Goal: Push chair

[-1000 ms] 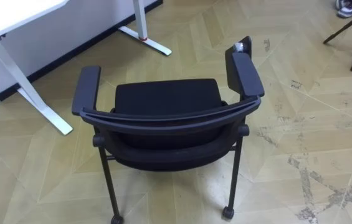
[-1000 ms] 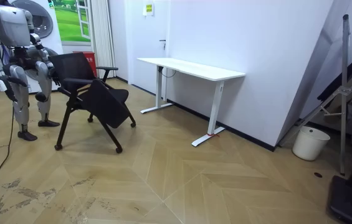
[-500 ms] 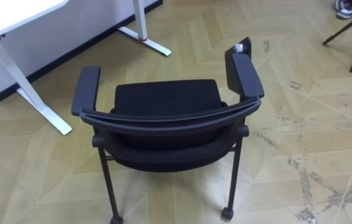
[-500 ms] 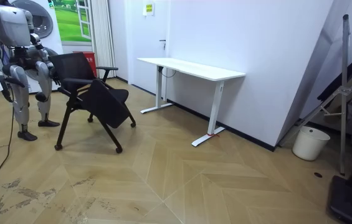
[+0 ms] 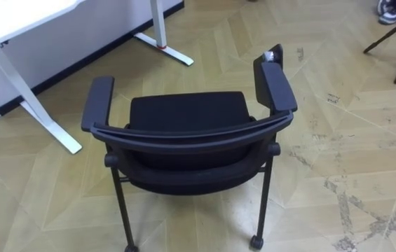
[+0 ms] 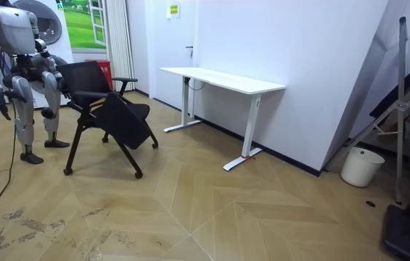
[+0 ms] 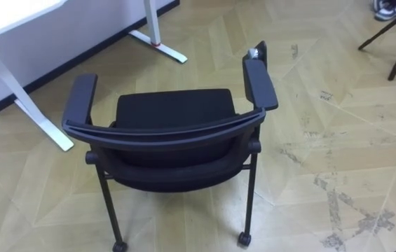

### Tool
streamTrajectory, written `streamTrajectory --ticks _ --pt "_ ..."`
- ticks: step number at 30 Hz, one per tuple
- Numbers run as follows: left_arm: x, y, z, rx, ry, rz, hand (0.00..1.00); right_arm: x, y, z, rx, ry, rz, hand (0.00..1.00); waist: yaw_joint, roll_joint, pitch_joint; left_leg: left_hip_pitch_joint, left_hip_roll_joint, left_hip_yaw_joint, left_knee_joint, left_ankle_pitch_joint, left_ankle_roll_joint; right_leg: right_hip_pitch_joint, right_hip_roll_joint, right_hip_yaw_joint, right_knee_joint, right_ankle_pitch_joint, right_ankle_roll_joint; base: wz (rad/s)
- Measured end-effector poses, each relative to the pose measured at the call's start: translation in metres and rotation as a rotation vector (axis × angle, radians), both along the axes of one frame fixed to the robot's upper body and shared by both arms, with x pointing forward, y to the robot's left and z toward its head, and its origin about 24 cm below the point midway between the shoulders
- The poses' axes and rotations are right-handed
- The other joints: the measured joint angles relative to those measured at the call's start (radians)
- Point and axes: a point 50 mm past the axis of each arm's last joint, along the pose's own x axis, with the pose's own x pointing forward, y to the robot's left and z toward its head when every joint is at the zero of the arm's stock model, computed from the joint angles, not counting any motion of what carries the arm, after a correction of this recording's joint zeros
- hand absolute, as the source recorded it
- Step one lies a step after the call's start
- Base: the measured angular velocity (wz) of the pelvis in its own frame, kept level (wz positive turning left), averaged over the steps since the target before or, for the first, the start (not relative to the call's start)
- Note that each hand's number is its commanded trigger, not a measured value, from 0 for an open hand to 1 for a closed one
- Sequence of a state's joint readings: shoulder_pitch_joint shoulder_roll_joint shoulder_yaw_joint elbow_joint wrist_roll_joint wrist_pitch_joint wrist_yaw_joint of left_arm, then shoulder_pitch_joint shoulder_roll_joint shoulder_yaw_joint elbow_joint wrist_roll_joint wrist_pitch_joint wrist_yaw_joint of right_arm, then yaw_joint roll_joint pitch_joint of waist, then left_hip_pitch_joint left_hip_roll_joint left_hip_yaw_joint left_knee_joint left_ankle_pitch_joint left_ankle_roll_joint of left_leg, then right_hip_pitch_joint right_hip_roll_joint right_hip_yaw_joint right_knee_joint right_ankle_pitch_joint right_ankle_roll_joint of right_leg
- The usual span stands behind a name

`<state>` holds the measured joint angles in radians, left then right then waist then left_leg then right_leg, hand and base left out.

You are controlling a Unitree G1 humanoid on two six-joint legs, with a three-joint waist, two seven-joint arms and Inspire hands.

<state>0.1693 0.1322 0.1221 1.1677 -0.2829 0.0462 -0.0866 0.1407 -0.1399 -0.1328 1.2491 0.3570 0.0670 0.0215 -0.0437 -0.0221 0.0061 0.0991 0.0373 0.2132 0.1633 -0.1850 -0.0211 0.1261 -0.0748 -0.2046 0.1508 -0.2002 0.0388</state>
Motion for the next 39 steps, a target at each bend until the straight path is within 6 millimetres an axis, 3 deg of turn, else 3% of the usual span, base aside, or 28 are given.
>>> streamTrajectory --ticks 9,12,17,20,23,26,31,35,39 --pt "-0.020 0.021 0.004 0.149 0.065 0.184 0.00 -0.010 -0.006 0.001 -0.020 0.025 -0.085 0.00 0.025 0.007 -0.0052 0.017 0.003 0.002 0.000 -0.004 -0.006 0.013 0.003 0.007 0.000 -0.001 -0.001 -0.02" --pt "-0.020 0.033 0.008 0.229 0.089 0.218 0.00 -0.009 -0.010 0.002 -0.028 0.027 -0.097 0.00 0.033 0.019 -0.0058 0.019 0.003 -0.002 0.000 -0.004 -0.006 0.016 0.003 0.007 0.002 0.000 -0.002 0.02" --pt "-0.009 0.056 0.018 0.386 0.092 0.178 0.00 -0.011 -0.022 0.005 -0.058 0.033 -0.098 0.00 0.035 0.031 -0.0044 0.032 0.004 -0.009 -0.004 -0.009 -0.004 0.034 0.004 -0.003 0.001 -0.001 -0.002 0.04" --pt "0.004 0.066 0.025 0.455 0.054 0.173 0.00 -0.011 -0.027 0.007 -0.076 0.036 -0.081 0.00 0.028 0.049 -0.0056 0.028 0.003 -0.016 -0.003 -0.010 -0.003 0.034 0.005 -0.002 0.001 -0.001 -0.002 0.01" --pt "0.022 0.076 0.035 0.528 -0.020 0.162 0.00 -0.011 -0.032 0.009 -0.095 0.026 -0.113 0.00 0.022 0.062 -0.0040 0.019 0.003 -0.025 -0.002 -0.010 -0.003 0.030 0.005 -0.009 0.000 -0.001 -0.002 0.06" --pt "0.054 0.087 0.052 0.642 -0.114 0.061 0.00 -0.011 -0.034 0.009 -0.099 0.022 -0.115 0.00 0.022 0.068 -0.0054 0.017 0.002 -0.027 -0.002 -0.010 -0.004 0.028 0.005 -0.013 0.000 -0.001 -0.002 0.07" --pt "0.111 0.106 0.095 0.857 -0.309 -0.054 0.00 -0.003 -0.038 0.011 -0.109 0.000 -0.086 0.00 0.020 0.082 -0.0118 0.016 0.002 -0.028 -0.003 -0.010 -0.004 0.022 0.005 0.000 0.000 -0.001 -0.002 -0.02" --pt "0.144 0.106 0.134 0.987 -0.481 -0.130 0.00 -0.001 -0.039 0.012 -0.111 -0.007 -0.075 0.00 0.019 0.078 -0.0105 0.012 0.002 -0.026 -0.003 -0.010 -0.004 0.017 0.005 0.000 0.001 -0.001 -0.002 0.00" --pt "0.170 0.093 0.166 1.139 -0.597 -0.310 0.00 0.003 -0.038 0.011 -0.095 -0.018 -0.036 0.00 -0.004 0.083 -0.0081 -0.004 0.002 -0.030 0.000 -0.010 -0.004 0.011 0.005 0.000 0.001 0.000 -0.003 0.02"
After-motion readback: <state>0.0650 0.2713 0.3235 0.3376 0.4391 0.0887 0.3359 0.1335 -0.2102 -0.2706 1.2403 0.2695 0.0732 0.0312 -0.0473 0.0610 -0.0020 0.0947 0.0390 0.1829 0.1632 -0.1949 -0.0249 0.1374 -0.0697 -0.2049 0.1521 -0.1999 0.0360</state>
